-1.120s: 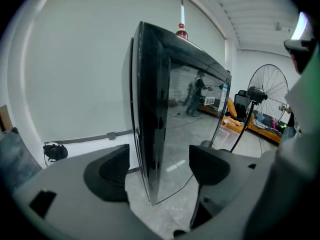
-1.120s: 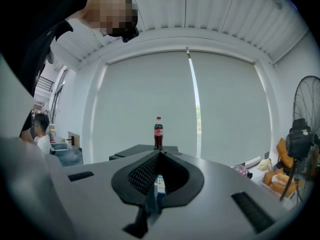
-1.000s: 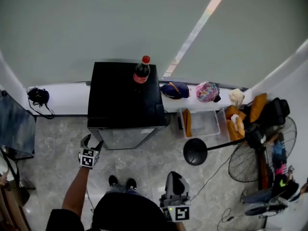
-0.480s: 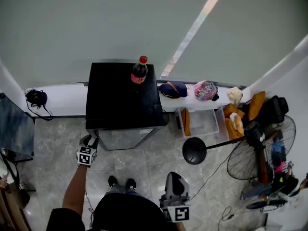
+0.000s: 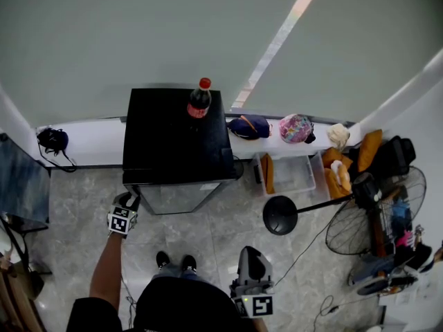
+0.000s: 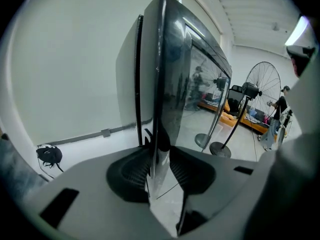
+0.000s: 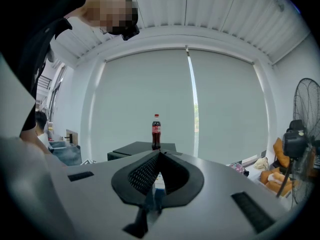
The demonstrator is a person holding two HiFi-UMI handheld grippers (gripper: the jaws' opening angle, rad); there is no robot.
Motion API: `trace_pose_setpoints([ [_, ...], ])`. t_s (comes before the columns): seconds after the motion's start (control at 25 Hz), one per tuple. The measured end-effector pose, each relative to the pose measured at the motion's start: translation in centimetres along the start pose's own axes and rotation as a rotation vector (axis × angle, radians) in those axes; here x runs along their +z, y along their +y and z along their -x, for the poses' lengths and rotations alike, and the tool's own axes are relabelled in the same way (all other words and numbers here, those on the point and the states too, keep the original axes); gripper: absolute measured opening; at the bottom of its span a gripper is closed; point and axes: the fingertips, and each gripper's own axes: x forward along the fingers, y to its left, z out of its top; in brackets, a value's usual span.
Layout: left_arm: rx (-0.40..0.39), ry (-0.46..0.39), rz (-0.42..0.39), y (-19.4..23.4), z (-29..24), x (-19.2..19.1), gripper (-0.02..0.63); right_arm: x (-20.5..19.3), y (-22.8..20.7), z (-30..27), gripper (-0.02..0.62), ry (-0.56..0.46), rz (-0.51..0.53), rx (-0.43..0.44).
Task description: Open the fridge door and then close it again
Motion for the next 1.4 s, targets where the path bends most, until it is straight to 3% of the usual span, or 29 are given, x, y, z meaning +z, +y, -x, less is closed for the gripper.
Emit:
trace_pose_setpoints([
  [0.96,0.044,0.080,-0.023,0.0,0.6,-0.1,0.104,-0.2,0.6,-1.4,0.009,0.026,-0.048,0.059],
  [1.12,0.026,0.072,-0.044,-1.6,2.2,-1.3,0.094,-0.3,0.6,-1.3,0.008,0.028,-0.050,0.065],
  [1.4,0.033,0.049,-0.012,-4.4,4.1,-3.2,0.094,-0.3,1.2,-0.4,0.008,0.007,-0.064,0.096],
])
